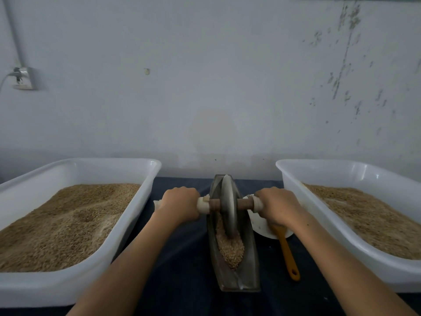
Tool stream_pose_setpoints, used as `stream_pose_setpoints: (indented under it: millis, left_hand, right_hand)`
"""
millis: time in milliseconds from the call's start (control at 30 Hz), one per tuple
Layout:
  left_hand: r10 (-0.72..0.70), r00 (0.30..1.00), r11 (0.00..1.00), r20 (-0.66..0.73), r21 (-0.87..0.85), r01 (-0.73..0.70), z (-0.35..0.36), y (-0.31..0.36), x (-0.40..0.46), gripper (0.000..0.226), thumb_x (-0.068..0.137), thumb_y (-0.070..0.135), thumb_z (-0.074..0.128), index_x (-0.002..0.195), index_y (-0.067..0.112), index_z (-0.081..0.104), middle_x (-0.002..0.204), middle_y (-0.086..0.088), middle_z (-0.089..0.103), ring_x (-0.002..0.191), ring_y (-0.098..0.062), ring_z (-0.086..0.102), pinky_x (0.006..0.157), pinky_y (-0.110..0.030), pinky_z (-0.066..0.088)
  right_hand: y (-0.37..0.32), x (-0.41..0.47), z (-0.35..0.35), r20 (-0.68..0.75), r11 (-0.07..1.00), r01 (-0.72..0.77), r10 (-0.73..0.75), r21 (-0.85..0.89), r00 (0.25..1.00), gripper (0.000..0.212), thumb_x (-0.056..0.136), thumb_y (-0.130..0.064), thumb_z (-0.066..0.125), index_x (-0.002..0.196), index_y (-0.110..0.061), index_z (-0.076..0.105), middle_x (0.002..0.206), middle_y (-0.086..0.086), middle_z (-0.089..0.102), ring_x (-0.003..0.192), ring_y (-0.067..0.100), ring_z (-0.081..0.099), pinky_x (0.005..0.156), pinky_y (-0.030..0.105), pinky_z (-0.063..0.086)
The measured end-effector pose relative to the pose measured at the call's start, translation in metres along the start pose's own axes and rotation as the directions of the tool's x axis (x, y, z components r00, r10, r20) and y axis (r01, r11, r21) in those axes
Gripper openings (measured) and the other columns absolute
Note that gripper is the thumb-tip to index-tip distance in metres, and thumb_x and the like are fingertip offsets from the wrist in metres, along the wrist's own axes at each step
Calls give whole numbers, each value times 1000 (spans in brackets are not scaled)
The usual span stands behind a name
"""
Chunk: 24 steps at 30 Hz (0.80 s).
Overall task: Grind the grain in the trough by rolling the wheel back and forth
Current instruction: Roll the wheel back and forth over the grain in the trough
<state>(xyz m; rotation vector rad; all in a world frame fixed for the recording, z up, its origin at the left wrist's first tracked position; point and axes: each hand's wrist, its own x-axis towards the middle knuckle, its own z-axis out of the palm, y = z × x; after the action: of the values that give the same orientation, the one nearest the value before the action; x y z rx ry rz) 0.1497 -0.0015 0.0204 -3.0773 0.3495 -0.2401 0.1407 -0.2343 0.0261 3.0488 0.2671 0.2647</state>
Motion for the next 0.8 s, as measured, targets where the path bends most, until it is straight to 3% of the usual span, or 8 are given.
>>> stream_pose_setpoints:
  millis: [67, 167, 233, 333, 533, 667, 800]
  left_hand:
    - [-4, 999, 1000, -48, 8, 4, 2, 0, -1, 16, 80, 34, 65, 87, 23, 55, 85, 4, 61, 76, -14, 55, 69, -29, 44]
    - [1, 998, 1000, -62, 12, -1, 3, 0, -2, 16, 82, 33, 63, 87, 22, 54, 87, 3, 62, 76, -14, 55, 70, -29, 44]
    - [3, 999, 1000, -35, 11, -3, 1, 0, -3, 19, 82, 33, 64, 93, 19, 59, 89, 2, 63, 79, -15, 57, 71, -29, 46]
    - [15, 997, 1000, 74, -9, -14, -3, 0, -3, 29, 81, 33, 67, 105, 18, 61, 97, -1, 65, 89, -18, 61, 77, -31, 47]
    - [18, 972, 998, 235, -64, -3, -7, -3, -1, 36, 77, 34, 72, 108, 18, 62, 90, 2, 63, 83, -16, 60, 74, -31, 47]
    - [11, 990, 1000, 140, -12, -9, -6, 0, -1, 33, 76, 36, 71, 104, 21, 61, 80, 7, 54, 76, -14, 54, 68, -30, 40]
    - [3, 1000, 999, 1, 50, -3, -4, 4, 0, 23, 78, 34, 67, 97, 21, 62, 76, 7, 53, 73, -15, 52, 66, -30, 39]
  right_hand:
    - [-1, 0, 4, -92, 1000, 4, -3, 8, 996, 20, 89, -23, 56, 74, -31, 45, 81, -7, 58, 71, 12, 53, 68, 27, 40]
    - [0, 1, 4, -76, 1000, 8, -8, 6, 997, 17, 90, -24, 56, 76, -31, 47, 83, -6, 59, 71, 12, 53, 68, 27, 39]
    - [1, 2, 3, -9, 1000, 3, -3, -6, 1000, 5, 89, -26, 59, 88, -28, 54, 85, -5, 59, 73, 12, 53, 68, 26, 39]
    - [3, 3, -5, 201, 1000, -17, 14, 11, 979, 20, 84, -28, 68, 102, -23, 61, 87, -4, 60, 80, 14, 58, 70, 26, 43]
    - [6, 3, -10, 350, 997, -27, -1, 75, 937, 19, 80, -26, 74, 80, -28, 55, 80, -3, 62, 73, 12, 61, 62, 23, 46]
    - [8, 5, -7, 325, 995, -22, -10, 94, 946, 17, 81, -25, 72, 81, -29, 56, 85, -3, 64, 80, 13, 62, 64, 23, 46]
    - [8, 7, 0, 218, 998, -24, 10, 61, 976, 10, 83, -27, 67, 82, -29, 57, 81, -6, 62, 73, 10, 60, 57, 21, 39]
